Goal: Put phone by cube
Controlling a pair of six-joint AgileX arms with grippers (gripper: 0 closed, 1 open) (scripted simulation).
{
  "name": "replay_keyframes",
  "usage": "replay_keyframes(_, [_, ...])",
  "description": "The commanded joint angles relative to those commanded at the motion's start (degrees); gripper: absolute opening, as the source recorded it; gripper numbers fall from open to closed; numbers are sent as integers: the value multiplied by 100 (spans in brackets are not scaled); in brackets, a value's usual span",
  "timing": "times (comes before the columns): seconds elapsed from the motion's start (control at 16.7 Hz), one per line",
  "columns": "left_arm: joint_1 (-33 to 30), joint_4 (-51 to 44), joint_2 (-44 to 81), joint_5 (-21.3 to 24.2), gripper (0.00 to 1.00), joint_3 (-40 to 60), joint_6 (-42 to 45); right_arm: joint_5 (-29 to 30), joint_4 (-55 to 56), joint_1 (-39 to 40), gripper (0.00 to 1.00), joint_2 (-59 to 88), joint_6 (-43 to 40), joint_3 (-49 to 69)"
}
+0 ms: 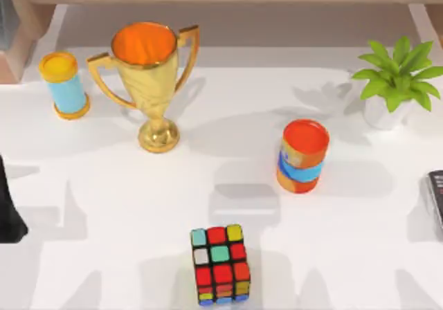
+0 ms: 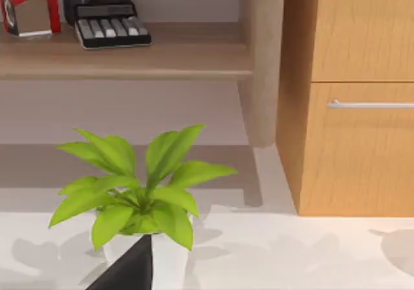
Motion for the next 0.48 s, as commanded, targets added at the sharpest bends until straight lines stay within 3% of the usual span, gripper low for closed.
replay_keyframes(0.24, [0, 0, 0, 0, 100, 0, 0, 3, -111, -55, 100, 175, -112, 158])
replay_keyframes(0.48, [0, 0, 0, 0, 100, 0, 0, 5, -711, -342, 100, 1257, -733, 1035])
